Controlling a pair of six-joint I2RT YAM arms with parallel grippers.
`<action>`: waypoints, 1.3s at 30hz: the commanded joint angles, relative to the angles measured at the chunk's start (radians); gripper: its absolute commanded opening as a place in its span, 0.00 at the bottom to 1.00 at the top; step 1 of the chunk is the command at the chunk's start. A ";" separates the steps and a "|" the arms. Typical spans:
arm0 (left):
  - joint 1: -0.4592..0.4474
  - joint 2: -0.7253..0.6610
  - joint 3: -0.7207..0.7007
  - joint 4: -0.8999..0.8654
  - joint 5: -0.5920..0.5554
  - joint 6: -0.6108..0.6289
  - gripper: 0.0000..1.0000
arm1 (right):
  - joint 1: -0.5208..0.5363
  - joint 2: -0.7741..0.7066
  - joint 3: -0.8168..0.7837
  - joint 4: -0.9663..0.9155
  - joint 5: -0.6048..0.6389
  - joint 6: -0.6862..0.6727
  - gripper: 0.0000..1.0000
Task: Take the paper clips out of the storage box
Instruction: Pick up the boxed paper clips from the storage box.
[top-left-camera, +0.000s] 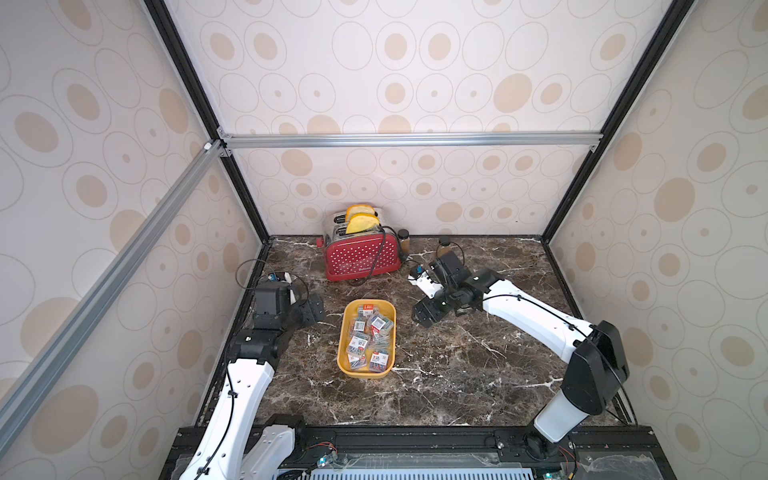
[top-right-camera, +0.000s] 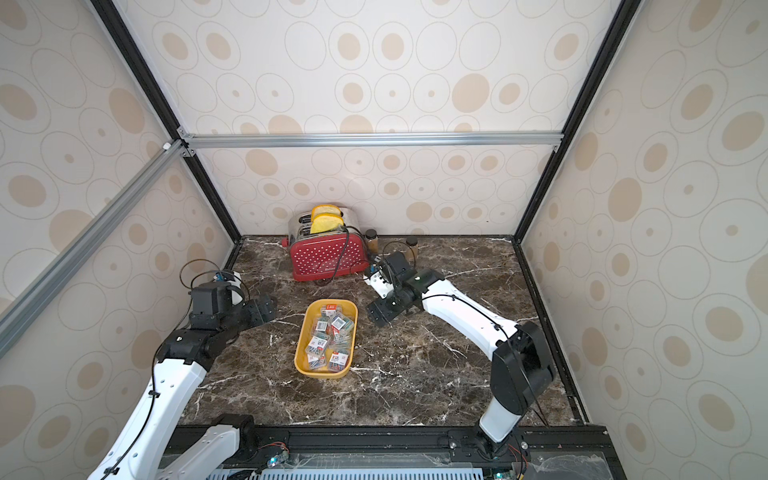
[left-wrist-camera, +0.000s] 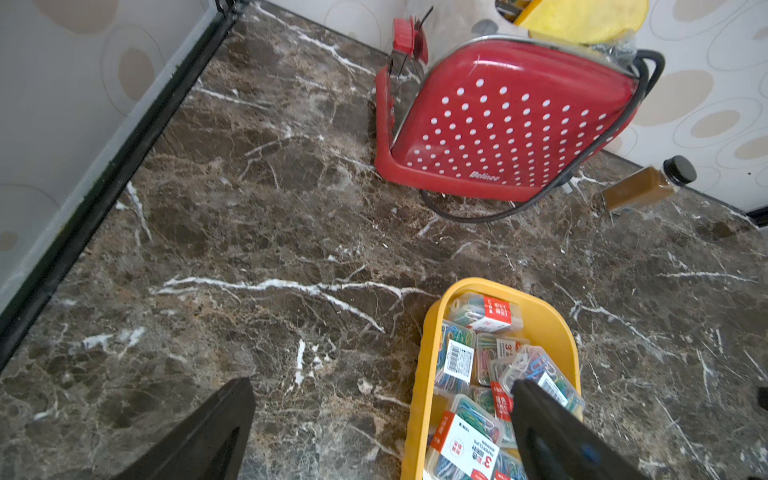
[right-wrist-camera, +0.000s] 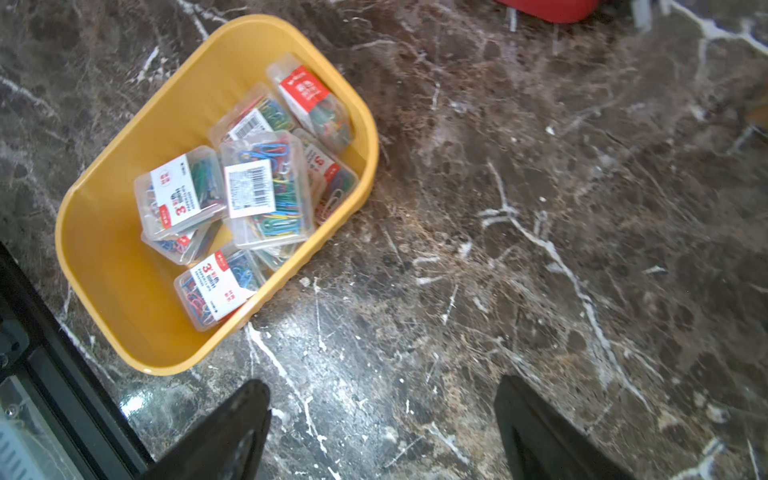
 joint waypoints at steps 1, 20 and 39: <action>-0.006 -0.015 0.049 -0.080 0.056 -0.034 0.99 | 0.043 0.054 0.064 -0.035 0.017 -0.052 0.91; -0.007 0.340 0.221 0.241 0.015 0.158 0.97 | 0.085 0.034 0.073 -0.041 0.002 -0.074 0.93; -0.127 0.456 0.212 0.288 -0.066 0.194 0.96 | 0.088 0.189 0.167 -0.033 -0.078 -0.139 0.93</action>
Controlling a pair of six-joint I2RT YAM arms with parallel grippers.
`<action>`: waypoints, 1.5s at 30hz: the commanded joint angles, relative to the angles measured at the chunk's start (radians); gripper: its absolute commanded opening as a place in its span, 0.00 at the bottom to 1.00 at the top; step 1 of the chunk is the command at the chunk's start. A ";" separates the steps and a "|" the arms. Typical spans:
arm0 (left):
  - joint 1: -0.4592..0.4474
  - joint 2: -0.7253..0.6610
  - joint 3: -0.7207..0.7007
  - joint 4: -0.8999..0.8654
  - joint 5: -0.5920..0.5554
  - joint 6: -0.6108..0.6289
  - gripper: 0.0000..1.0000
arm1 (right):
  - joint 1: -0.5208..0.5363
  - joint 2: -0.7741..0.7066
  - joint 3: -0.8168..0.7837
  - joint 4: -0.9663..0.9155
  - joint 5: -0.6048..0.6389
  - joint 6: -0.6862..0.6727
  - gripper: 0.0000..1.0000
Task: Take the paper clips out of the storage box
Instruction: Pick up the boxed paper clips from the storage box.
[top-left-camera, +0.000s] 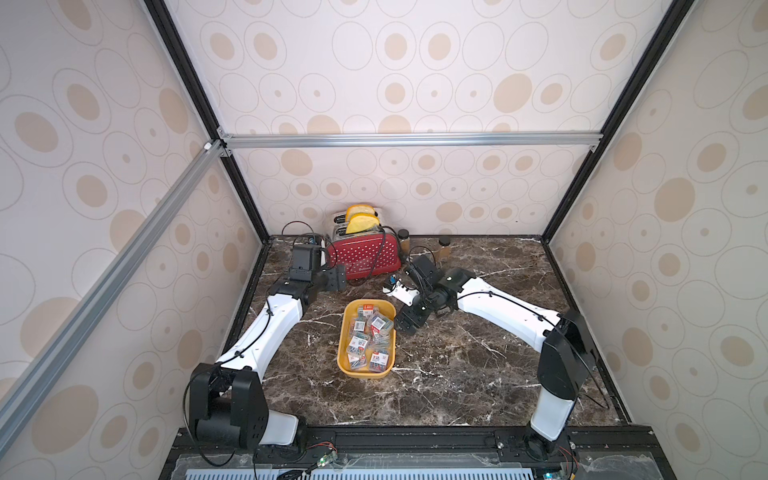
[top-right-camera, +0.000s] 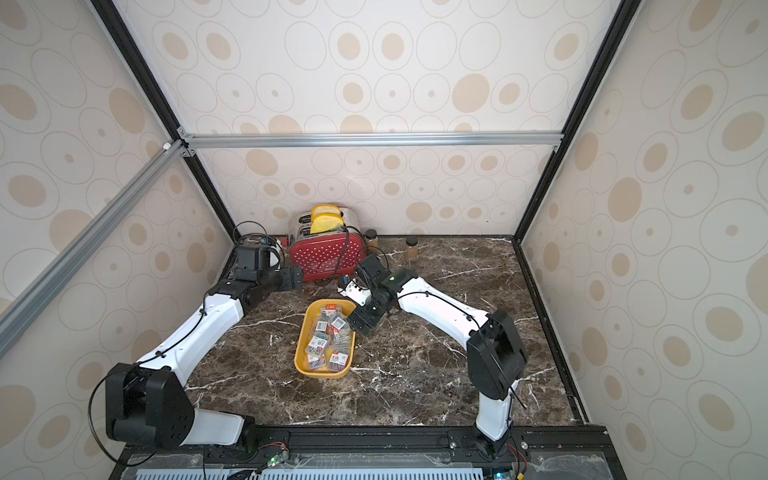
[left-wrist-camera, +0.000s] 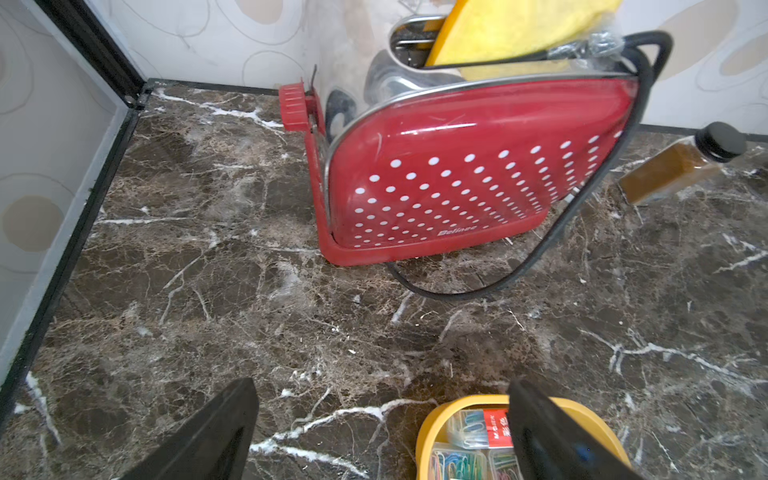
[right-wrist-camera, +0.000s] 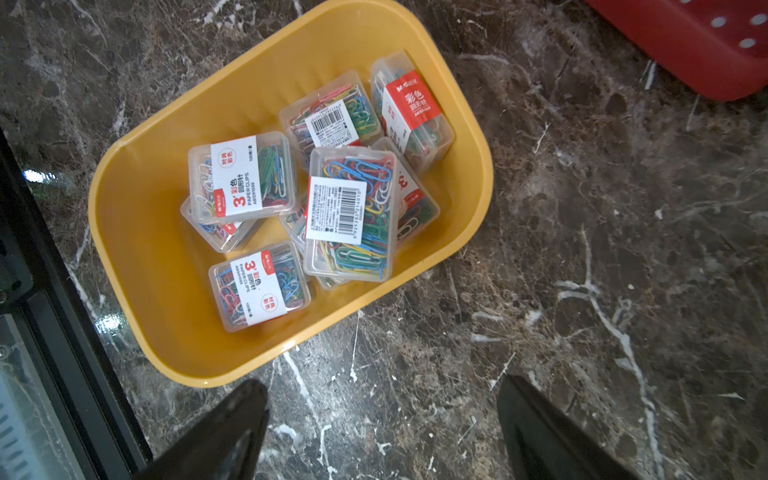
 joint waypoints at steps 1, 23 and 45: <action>-0.012 -0.050 -0.021 -0.018 -0.017 -0.016 0.96 | 0.011 0.047 0.045 0.007 -0.031 -0.008 0.93; -0.012 -0.276 -0.130 -0.115 0.054 -0.107 0.96 | 0.092 0.211 0.098 0.114 0.136 0.000 0.93; -0.012 -0.291 -0.148 -0.114 0.053 -0.122 0.97 | 0.103 0.247 0.095 0.088 0.082 0.014 0.81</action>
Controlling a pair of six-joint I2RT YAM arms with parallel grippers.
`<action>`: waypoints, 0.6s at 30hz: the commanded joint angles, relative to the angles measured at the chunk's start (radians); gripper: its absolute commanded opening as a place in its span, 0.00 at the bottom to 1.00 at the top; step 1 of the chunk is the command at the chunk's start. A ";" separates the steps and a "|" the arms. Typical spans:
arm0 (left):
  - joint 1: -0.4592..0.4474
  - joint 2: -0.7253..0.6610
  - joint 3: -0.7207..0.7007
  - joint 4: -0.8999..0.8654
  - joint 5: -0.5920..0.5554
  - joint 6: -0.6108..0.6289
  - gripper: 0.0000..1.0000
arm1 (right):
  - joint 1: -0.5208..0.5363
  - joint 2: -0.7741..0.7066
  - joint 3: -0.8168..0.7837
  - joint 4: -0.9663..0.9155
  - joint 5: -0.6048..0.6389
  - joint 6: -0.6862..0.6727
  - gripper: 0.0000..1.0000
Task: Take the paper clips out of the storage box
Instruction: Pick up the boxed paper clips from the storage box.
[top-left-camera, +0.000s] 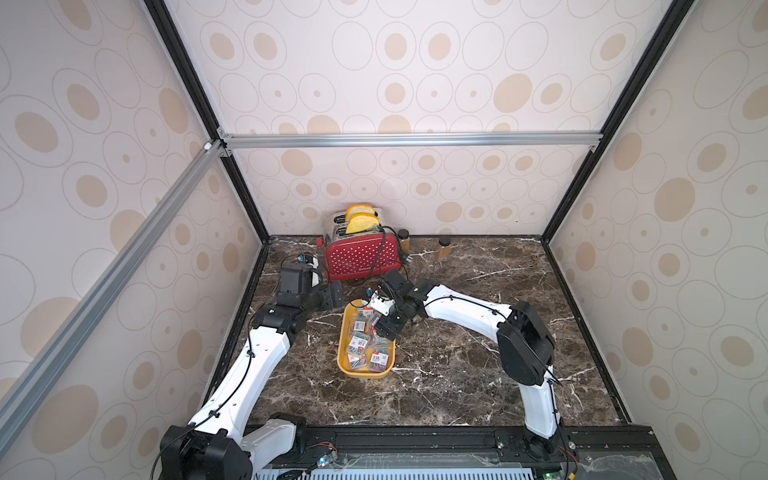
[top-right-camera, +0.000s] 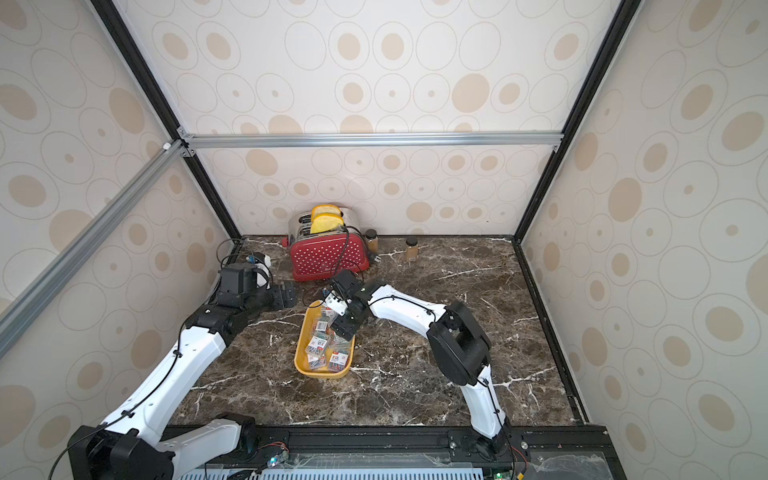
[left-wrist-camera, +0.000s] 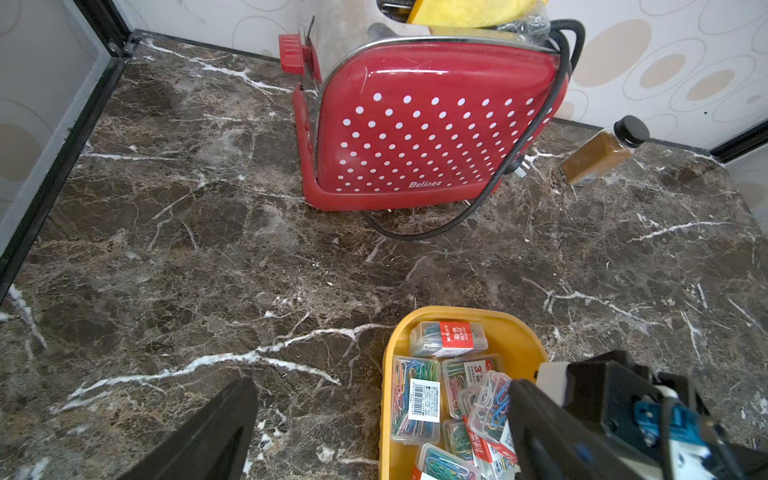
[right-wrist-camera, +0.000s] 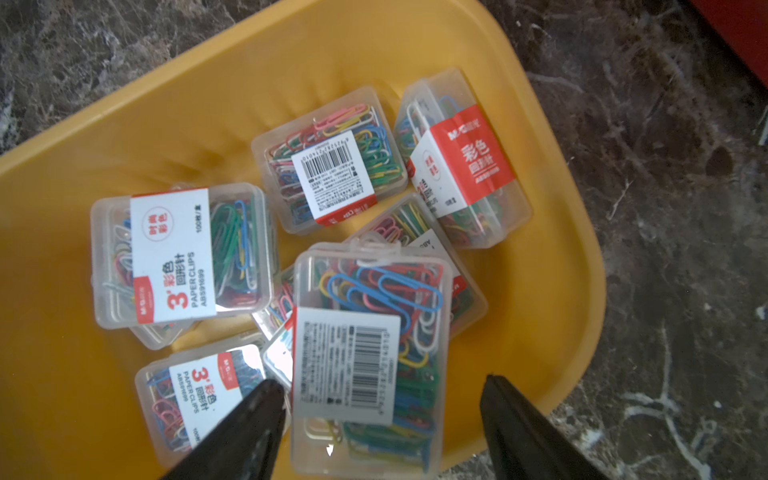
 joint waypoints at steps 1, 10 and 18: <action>-0.002 -0.023 -0.003 -0.005 0.004 -0.016 0.97 | 0.006 0.032 0.007 -0.025 -0.010 0.002 0.81; -0.003 -0.036 -0.012 -0.006 -0.004 -0.016 0.96 | 0.007 0.050 0.018 -0.033 -0.022 -0.003 0.67; -0.002 -0.060 -0.004 -0.012 0.000 -0.004 0.95 | 0.005 0.003 0.036 -0.067 -0.018 0.002 0.43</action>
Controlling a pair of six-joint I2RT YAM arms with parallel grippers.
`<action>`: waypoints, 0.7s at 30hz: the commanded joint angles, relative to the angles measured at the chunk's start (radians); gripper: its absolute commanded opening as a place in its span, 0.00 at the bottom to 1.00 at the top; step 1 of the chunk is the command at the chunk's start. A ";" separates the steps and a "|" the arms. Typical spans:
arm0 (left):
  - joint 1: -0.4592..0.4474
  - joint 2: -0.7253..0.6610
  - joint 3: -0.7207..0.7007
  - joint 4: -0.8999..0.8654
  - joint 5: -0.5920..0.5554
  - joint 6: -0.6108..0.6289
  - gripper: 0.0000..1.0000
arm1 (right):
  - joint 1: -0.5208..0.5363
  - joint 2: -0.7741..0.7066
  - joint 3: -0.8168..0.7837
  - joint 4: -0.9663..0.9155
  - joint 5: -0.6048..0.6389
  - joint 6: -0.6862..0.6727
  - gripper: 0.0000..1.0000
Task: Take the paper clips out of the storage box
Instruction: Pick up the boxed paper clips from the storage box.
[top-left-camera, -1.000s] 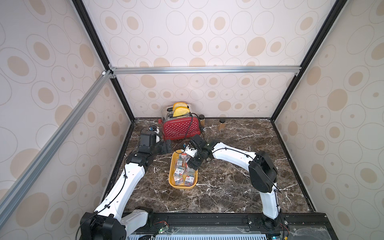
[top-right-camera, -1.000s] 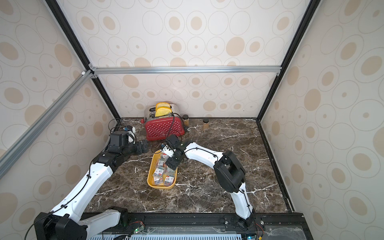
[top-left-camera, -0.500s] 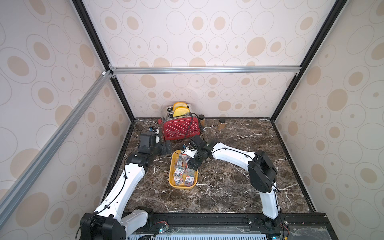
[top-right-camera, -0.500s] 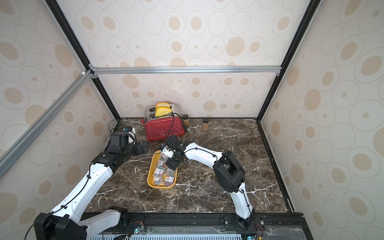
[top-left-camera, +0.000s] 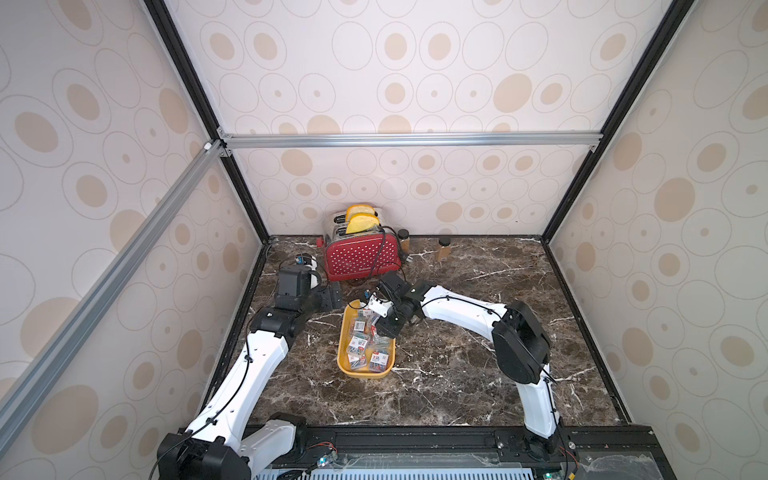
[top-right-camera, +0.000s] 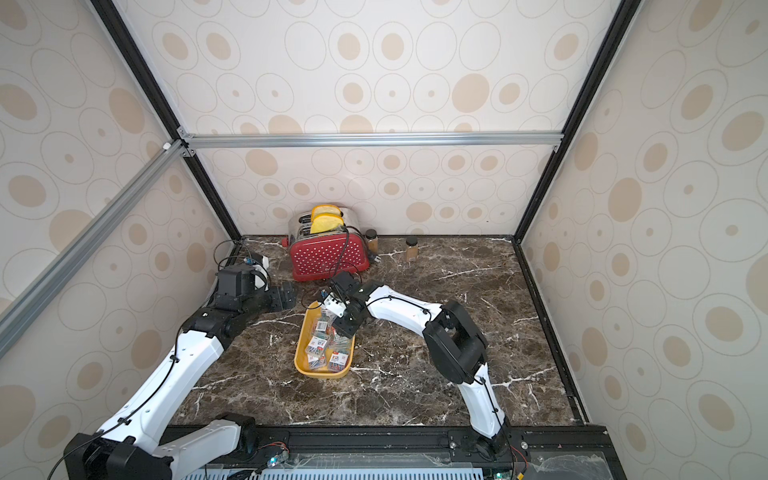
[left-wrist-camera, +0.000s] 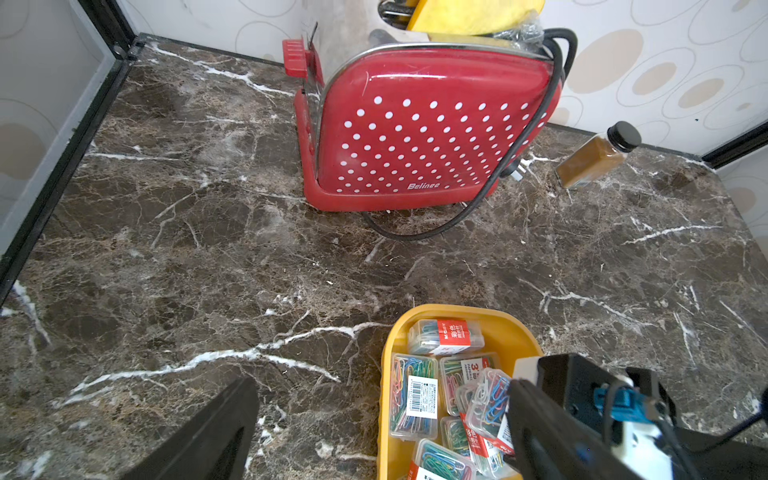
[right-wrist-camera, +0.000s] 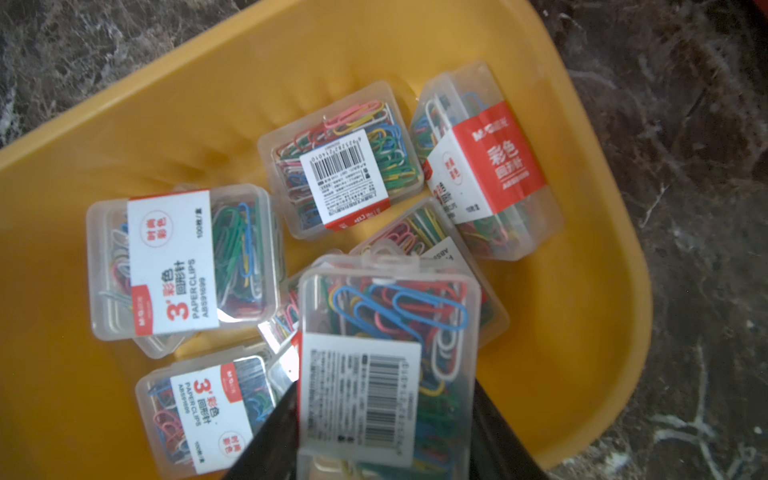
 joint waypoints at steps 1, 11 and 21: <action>-0.002 -0.027 0.014 -0.012 0.004 0.006 0.95 | 0.001 -0.037 0.030 -0.076 -0.006 0.010 0.40; -0.003 -0.065 0.069 -0.027 0.211 0.091 0.93 | -0.158 -0.243 0.047 -0.193 -0.503 0.179 0.36; -0.003 -0.070 0.047 0.110 0.492 0.114 0.93 | -0.342 -0.416 -0.275 0.372 -1.080 0.643 0.37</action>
